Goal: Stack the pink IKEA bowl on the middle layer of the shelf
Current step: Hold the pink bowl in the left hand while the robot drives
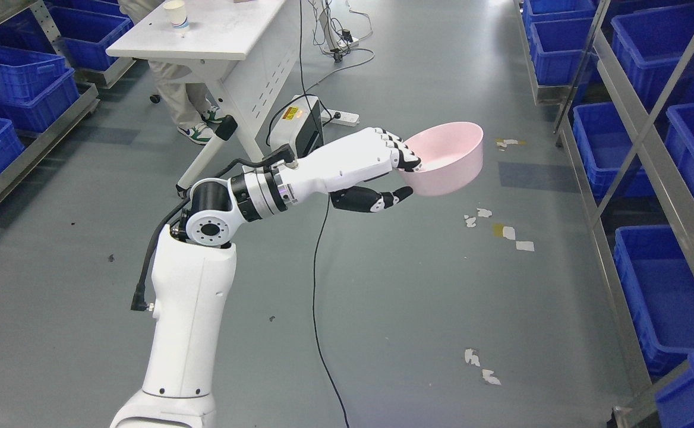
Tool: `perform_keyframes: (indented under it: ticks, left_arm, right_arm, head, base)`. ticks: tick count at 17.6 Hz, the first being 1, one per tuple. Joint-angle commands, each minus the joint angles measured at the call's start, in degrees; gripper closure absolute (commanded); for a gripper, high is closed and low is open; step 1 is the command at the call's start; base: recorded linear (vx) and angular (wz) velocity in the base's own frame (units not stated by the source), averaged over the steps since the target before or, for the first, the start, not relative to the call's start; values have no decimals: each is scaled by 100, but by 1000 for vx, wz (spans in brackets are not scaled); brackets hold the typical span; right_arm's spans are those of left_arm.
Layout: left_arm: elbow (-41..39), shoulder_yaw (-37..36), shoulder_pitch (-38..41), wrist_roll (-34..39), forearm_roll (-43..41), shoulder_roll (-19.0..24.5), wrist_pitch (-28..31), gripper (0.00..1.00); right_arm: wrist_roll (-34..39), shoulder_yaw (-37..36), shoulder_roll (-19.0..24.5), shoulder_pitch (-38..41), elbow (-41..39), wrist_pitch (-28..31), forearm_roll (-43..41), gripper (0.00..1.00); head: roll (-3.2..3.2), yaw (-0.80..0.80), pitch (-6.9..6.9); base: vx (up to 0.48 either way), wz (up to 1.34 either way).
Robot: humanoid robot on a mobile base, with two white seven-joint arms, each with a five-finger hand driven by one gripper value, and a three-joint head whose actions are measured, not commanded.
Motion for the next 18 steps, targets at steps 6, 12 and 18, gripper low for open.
perform_keyframes:
  ticks: [6,12,18]
  left_arm:
    - [-122,-19,-13,10,0,100,1,99]
    - [-131,25,-65,89,0,100,1,98]
    - [-131,33,-127,89,-9,100,1,98]
  right_arm:
    - [-8,0,-100,134,-100,3,0,0]
    - [-8,0,-100,134,-100,3,0,0]
    - [-8,0,-100,134,-100,3,0,0]
  head:
    - [0,0,0]
    - [0,0,1]
    - [0,0,1]
  base:
    - [129,78]
    - [234,-195]
    - [253,-187]
